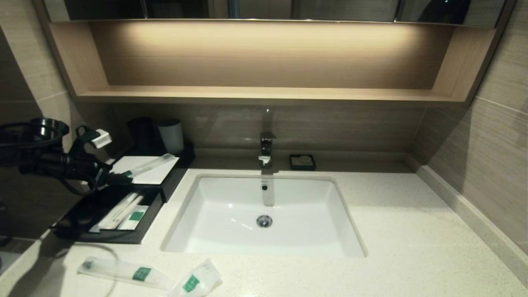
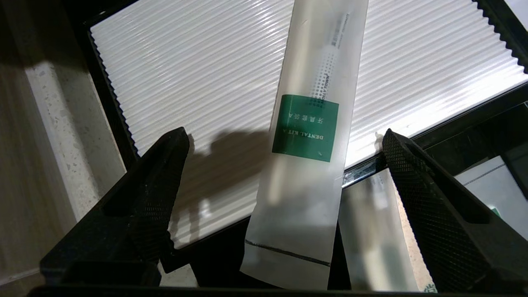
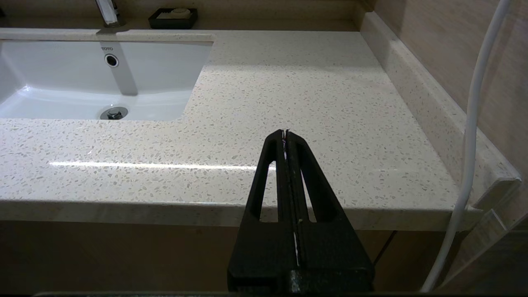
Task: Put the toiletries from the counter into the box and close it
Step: Pick up the bathroom toiletry
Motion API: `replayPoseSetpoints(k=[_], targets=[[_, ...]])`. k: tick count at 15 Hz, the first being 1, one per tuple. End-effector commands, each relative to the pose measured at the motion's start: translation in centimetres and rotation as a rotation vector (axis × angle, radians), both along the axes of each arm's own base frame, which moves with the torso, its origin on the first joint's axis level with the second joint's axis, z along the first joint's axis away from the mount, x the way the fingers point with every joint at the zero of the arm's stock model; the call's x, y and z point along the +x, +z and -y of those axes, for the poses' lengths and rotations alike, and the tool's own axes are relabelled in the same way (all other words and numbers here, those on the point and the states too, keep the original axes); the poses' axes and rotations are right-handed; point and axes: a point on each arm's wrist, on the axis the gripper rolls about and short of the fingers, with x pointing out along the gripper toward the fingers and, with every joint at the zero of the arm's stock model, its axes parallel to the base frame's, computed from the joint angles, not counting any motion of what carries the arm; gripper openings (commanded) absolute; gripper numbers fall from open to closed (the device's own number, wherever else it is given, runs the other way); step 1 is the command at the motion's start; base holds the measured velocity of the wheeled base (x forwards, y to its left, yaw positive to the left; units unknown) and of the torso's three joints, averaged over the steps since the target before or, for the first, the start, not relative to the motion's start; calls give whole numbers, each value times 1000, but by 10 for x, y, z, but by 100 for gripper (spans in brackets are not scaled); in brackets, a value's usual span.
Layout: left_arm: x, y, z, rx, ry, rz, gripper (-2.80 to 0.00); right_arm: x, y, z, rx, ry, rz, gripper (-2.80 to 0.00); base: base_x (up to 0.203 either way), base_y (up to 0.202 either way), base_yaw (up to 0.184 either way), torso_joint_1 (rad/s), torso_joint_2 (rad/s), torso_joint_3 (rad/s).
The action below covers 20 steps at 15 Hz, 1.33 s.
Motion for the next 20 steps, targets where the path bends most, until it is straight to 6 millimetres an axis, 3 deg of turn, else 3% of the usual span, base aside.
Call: replayPoseSetpoints(k=[1,20], targets=[[0,-2,0,-15,-16,1,0,0,0,0,0,0,-2,-280,0,0,0,0,0,0],[-3,-11,-5,-64,-12,-33,0,0,0,0,0,0,-2,-280,0,0,0,0,0,0]])
